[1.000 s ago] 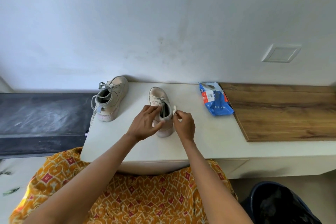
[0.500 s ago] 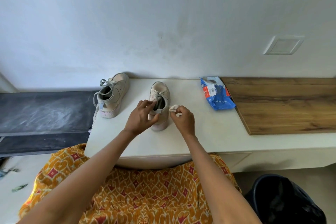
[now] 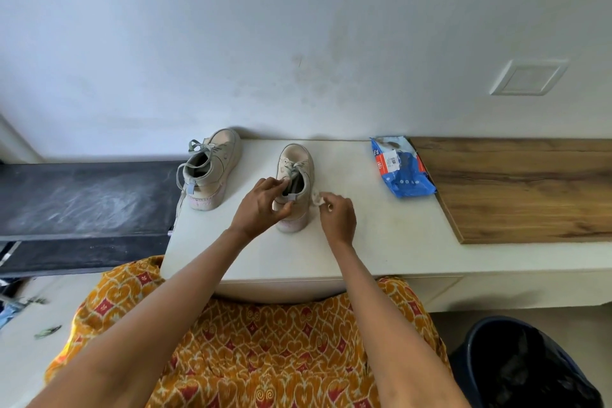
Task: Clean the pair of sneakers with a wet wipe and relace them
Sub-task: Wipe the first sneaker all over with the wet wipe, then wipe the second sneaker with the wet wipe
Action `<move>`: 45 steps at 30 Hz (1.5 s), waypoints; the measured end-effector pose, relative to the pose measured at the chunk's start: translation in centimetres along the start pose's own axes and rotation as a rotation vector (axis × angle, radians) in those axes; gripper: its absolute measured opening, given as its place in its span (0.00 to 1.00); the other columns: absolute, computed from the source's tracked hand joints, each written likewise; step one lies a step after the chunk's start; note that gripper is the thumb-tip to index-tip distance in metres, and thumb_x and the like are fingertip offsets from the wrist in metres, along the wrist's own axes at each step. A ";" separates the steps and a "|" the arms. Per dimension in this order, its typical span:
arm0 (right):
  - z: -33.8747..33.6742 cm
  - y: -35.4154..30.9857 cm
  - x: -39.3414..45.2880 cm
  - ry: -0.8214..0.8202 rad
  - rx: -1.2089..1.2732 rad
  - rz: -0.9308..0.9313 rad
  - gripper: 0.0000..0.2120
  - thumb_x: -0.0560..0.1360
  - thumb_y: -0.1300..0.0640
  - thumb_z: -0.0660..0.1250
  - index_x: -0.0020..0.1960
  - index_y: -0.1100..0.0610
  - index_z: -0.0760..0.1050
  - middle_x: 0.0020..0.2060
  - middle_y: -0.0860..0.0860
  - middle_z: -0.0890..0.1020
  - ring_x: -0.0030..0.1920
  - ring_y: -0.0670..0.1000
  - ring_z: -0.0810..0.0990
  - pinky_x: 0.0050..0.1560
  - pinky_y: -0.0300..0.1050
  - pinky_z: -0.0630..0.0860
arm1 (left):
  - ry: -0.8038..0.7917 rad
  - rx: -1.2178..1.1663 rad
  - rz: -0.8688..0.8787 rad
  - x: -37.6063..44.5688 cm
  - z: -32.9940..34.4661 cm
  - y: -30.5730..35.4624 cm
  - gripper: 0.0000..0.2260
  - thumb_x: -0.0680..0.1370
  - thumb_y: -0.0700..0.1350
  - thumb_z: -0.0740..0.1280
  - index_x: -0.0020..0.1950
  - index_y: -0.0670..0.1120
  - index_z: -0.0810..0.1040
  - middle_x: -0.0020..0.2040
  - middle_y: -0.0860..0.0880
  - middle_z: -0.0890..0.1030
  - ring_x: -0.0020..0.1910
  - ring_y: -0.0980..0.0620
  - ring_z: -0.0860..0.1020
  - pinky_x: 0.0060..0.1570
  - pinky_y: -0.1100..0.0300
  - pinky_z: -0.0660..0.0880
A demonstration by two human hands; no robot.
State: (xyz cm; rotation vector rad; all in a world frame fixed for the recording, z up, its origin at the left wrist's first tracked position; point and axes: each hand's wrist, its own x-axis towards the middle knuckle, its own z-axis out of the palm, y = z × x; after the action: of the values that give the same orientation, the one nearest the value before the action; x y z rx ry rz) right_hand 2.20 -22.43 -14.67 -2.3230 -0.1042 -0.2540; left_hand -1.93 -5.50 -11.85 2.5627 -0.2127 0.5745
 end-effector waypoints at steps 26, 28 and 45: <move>-1.6 -1.7 2.3 0.073 0.200 0.196 0.10 0.76 0.60 0.59 0.48 0.57 0.79 0.43 0.55 0.80 0.44 0.55 0.77 0.37 0.42 0.66 | 0.134 -0.264 -0.267 1.6 3.4 1.3 0.12 0.73 0.45 0.70 0.57 0.47 0.80 0.65 0.49 0.76 0.58 0.48 0.75 0.53 0.62 0.68; -1.8 -2.6 4.1 0.113 0.374 0.242 0.10 0.75 0.61 0.59 0.48 0.56 0.79 0.45 0.54 0.81 0.44 0.54 0.77 0.39 0.43 0.71 | 0.142 -0.289 -0.280 2.5 4.1 1.4 0.10 0.74 0.44 0.70 0.54 0.47 0.81 0.66 0.50 0.75 0.58 0.49 0.75 0.52 0.62 0.68; 0.8 -10.6 4.2 0.160 0.717 0.136 0.11 0.73 0.61 0.56 0.31 0.56 0.66 0.27 0.49 0.69 0.31 0.48 0.65 0.35 0.44 0.64 | 0.389 -0.107 -0.194 2.2 -0.5 -2.0 0.11 0.77 0.43 0.66 0.58 0.44 0.77 0.55 0.47 0.77 0.54 0.49 0.73 0.51 0.55 0.73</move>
State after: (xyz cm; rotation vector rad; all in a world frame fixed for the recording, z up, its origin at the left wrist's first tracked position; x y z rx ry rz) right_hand 4.77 -14.56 -6.79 -1.5841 0.0403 -0.2775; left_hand 0.36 -3.67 -11.40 2.2798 0.1340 0.9391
